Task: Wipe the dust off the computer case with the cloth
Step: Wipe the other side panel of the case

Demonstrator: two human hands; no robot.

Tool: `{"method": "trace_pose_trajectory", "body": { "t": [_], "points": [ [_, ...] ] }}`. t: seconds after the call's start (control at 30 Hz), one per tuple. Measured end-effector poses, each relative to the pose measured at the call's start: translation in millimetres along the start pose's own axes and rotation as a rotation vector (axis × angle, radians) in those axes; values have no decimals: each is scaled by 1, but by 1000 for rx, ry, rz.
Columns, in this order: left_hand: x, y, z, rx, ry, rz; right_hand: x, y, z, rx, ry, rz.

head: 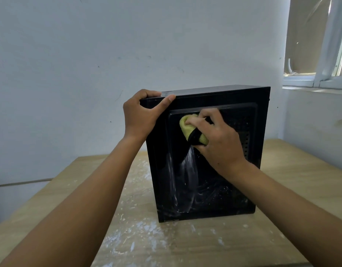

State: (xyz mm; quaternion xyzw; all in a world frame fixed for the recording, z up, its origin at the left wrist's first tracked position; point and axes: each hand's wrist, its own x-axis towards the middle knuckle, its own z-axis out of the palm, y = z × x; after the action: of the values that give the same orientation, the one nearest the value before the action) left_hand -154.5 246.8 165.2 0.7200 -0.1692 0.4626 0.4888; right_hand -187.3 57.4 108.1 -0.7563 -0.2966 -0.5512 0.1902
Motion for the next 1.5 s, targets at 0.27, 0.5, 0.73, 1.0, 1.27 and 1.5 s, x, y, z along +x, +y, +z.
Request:
{"method": "trace_pose_trajectory", "body": {
  "t": [0.27,0.5,0.73,1.0,1.27,1.5],
  "points": [
    [0,3,-1,21,-2,-9,-50,5,16,3,-241,-190],
    [-1,3,-1,38,2,-9,-17,21,-18,-16,-143,-68],
    [-1,3,-1,44,-1,-5,13,30,-33,-68,-33,78],
    [0,4,-1,50,-9,-1,-28,17,-12,-23,-118,-33],
    [0,2,-1,65,-3,10,-65,17,1,-31,-253,-113],
    [-1,2,0,72,-4,15,-3,32,-33,-47,-38,39]
  ]
}}
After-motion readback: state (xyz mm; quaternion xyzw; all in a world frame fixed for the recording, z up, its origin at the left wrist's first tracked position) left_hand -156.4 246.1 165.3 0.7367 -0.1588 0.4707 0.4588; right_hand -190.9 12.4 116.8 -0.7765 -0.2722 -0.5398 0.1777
